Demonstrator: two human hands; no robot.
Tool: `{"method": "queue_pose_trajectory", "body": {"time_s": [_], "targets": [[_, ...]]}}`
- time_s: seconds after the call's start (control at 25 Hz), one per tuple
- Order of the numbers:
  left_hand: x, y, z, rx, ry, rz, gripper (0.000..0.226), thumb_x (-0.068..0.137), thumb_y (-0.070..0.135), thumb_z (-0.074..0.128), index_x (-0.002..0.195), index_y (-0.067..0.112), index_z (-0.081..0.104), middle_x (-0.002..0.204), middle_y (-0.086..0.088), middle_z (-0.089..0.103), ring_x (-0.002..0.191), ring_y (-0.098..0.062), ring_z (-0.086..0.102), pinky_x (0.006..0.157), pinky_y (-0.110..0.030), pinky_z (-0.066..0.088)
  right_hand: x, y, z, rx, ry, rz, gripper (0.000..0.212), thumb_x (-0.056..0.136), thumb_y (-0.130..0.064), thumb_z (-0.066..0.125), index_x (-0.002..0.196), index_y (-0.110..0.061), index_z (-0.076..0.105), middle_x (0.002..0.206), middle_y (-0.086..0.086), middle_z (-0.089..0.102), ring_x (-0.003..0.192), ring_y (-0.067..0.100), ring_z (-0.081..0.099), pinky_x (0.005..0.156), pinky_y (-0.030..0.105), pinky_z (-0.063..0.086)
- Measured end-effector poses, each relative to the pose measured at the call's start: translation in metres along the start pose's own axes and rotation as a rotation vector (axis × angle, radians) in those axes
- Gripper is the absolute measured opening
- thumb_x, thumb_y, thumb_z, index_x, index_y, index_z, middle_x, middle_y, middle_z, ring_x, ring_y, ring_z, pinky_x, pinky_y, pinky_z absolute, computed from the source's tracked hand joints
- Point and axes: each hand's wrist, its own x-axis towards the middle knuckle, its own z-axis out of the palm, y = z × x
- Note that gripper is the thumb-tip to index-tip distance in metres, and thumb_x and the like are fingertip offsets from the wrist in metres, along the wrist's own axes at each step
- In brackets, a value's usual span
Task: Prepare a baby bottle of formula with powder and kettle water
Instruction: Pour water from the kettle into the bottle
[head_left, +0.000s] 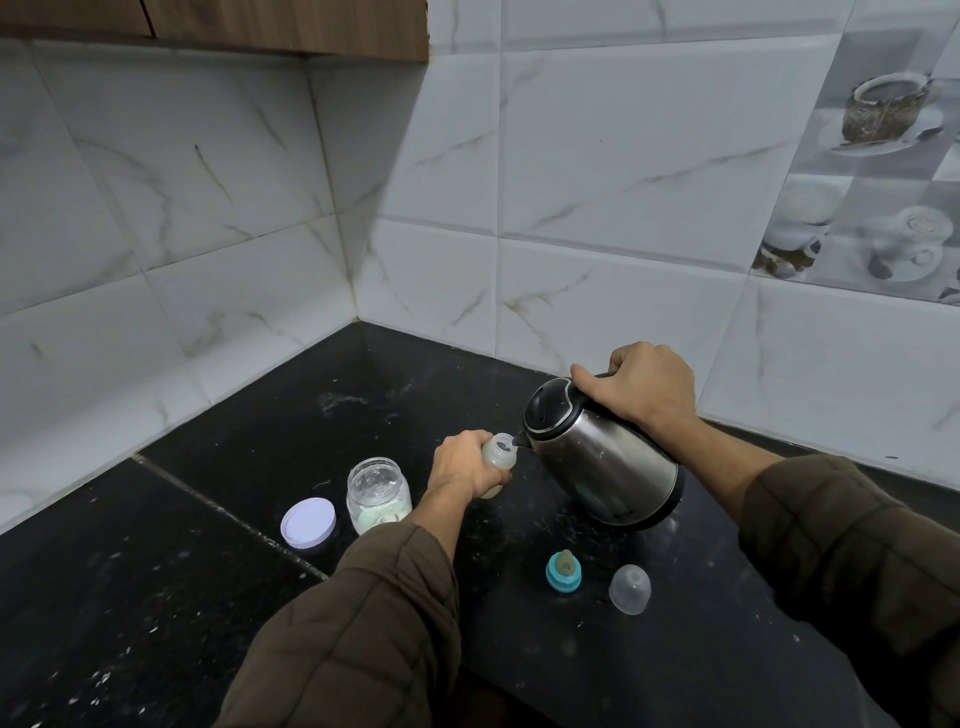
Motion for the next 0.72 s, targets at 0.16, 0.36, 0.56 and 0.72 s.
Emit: {"method": "queue_pose_trajectory", "body": {"time_s": [0.16, 0.36, 0.56, 0.72], "targets": [[0.0001, -0.0001, 0.0, 0.012, -0.005, 0.002, 0.053, 0.076, 0.031, 0.09, 0.126, 0.027, 0.072, 0.116, 0.0, 0.075, 0.112, -0.02, 0.066, 0.097, -0.035, 0.052, -0.0003, 0.0005, 0.0001, -0.002, 0.0, -0.006, 0.064, 0.077, -0.067, 0.064, 0.049, -0.015, 0.039, 0.044, 0.0, 0.041, 0.05, 0.024, 0.049, 0.05, 0.026, 0.034], [0.0002, 0.0003, 0.0013, 0.006, -0.005, 0.0, 0.053, 0.076, 0.032, 0.09, 0.126, 0.028, 0.072, 0.116, 0.001, 0.074, 0.113, -0.02, 0.066, 0.097, -0.034, 0.051, -0.0001, 0.0004, -0.0004, -0.008, -0.001, -0.008, 0.063, 0.077, -0.067, 0.063, 0.05, -0.015, 0.04, 0.044, 0.0, 0.042, 0.05, 0.023, 0.049, 0.05, 0.026, 0.032], [0.0007, -0.0004, 0.0017, 0.002, -0.014, 0.0, 0.056, 0.077, 0.031, 0.091, 0.129, 0.027, 0.07, 0.119, 0.001, 0.074, 0.115, -0.02, 0.066, 0.099, -0.035, 0.051, -0.0011, 0.0001, -0.0013, -0.003, -0.006, -0.022, 0.063, 0.076, -0.066, 0.064, 0.049, -0.016, 0.037, 0.044, 0.0, 0.038, 0.049, 0.023, 0.046, 0.05, 0.026, 0.032], [0.001, -0.0007, 0.0026, 0.0, -0.022, -0.005, 0.057, 0.077, 0.029, 0.091, 0.13, 0.026, 0.069, 0.121, 0.0, 0.074, 0.116, -0.02, 0.066, 0.101, -0.037, 0.052, -0.0021, -0.0009, -0.0024, -0.012, -0.008, -0.022, 0.064, 0.076, -0.066, 0.065, 0.049, -0.016, 0.035, 0.044, 0.0, 0.038, 0.049, 0.022, 0.044, 0.05, 0.027, 0.029]]}}
